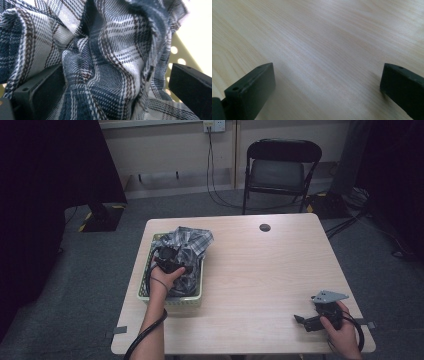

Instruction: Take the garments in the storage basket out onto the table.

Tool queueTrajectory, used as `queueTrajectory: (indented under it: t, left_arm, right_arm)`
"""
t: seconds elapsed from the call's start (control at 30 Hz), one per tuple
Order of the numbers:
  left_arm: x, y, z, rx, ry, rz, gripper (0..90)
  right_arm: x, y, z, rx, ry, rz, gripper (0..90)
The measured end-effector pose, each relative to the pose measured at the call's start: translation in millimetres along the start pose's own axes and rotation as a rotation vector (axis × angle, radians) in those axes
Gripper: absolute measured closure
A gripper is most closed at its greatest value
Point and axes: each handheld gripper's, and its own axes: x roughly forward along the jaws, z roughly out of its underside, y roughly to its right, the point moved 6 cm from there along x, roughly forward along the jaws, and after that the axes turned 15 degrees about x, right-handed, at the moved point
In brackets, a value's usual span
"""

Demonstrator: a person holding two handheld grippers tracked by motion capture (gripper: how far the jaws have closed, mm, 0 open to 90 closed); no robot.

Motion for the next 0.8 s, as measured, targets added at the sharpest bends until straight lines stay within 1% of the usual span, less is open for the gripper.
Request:
queueTrajectory:
  t: [0.13, 0.23, 0.3, 0.37, 0.4, 0.47, 0.57, 0.63, 0.7, 0.77, 0.8]
  left_arm:
    - [4.2, 0.2, -0.4, -0.014, -0.01, 0.015, 0.3]
    - [8.9, -1.4, -0.1, -0.046, 0.001, 0.037, 0.3]
    - [11.5, -2.0, 0.5, -0.053, 0.001, 0.041, 0.3]
    - [14.1, -1.6, 1.2, -0.05, -0.004, 0.039, 0.2]
    - [16.0, -0.8, 2.3, -0.035, -0.014, 0.037, 0.2]
    - [18.5, -0.2, 3.7, -0.02, -0.026, 0.029, 0.2]
    - [22.0, 1.1, 5.2, -0.008, -0.045, 0.013, 0.1]
    - [25.0, 2.8, 6.3, 0.016, -0.065, -0.001, 0.1]
    - [27.9, 4.7, 7.3, 0.047, -0.094, -0.015, 0.2]
    - [30.5, 6.1, 7.8, 0.066, -0.115, -0.024, 0.3]
    - [31.3, 6.9, 8.5, 0.08, -0.136, -0.032, 1.2]
  right_arm:
    - [0.0, 0.0, 0.0, 0.0, 0.0, 0.0, 0.0]
    - [0.0, 0.0, 0.0, 0.0, 0.0, 0.0, 0.0]
    - [0.0, 0.0, 0.0, 0.0, 0.0, 0.0, 0.0]
    - [0.0, 0.0, 0.0, 0.0, 0.0, 0.0, 0.0]
    - [0.0, 0.0, 0.0, 0.0, 0.0, 0.0, 0.0]
    - [0.0, 0.0, 0.0, 0.0, 0.0, 0.0, 0.0]
    - [0.0, 0.0, 0.0, 0.0, 0.0, 0.0, 0.0]
    - [0.0, 0.0, 0.0, 0.0, 0.0, 0.0, 0.0]
    - [0.0, 0.0, 0.0, 0.0, 0.0, 0.0, 0.0]
    - [0.0, 0.0, 0.0, 0.0, 0.0, 0.0, 0.0]
    - [0.0, 0.0, 0.0, 0.0, 0.0, 0.0, 0.0]
